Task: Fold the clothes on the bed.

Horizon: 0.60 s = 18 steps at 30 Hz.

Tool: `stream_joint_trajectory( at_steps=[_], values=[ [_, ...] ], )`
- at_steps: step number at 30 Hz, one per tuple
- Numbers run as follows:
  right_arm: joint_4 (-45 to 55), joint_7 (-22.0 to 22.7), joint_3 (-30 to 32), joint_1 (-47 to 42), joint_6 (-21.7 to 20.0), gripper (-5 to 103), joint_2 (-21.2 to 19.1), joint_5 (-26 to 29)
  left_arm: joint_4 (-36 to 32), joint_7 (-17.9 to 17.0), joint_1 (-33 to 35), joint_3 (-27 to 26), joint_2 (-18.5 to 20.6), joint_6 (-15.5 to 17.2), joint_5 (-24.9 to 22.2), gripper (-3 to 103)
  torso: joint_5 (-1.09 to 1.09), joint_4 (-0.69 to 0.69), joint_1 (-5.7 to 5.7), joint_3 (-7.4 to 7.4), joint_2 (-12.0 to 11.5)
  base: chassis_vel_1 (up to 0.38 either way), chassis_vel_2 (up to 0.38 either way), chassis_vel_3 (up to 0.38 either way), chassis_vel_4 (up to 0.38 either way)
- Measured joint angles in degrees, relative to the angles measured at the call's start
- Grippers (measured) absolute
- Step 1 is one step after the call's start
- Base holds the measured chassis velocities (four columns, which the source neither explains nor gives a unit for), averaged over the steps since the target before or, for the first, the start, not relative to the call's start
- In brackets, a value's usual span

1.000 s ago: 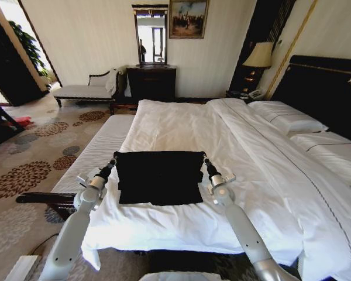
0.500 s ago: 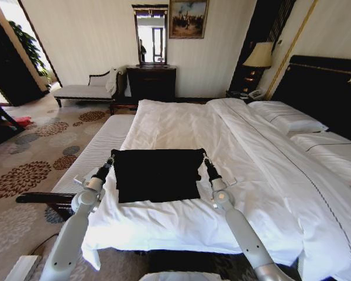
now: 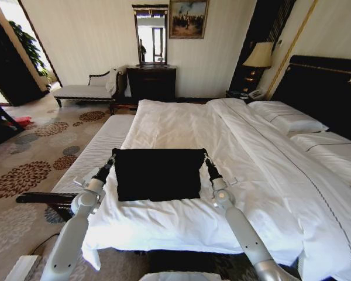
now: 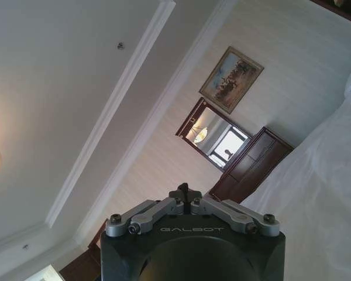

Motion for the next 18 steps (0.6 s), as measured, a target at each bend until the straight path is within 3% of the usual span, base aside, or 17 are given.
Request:
stream_joint_trajectory(
  at_steps=[8,18],
  values=[
    [-6.24,3.35,-3.19,6.24,0.80,0,0.25,-1.87,3.75,-0.93,-1.90,1.33,0.65,-1.16,1.26,1,0.00,0.01,0.00,0.00,0.00,0.000,0.000,0.000,0.000],
    [-20.88,9.69,-10.41,16.19,0.63,0,3.03,-10.08,14.45,-1.71,-8.78,4.95,-0.44,-3.83,4.96,1,0.00,-0.01,0.01,0.01,-0.01,0.000,0.000,0.000,0.000]
  ],
)
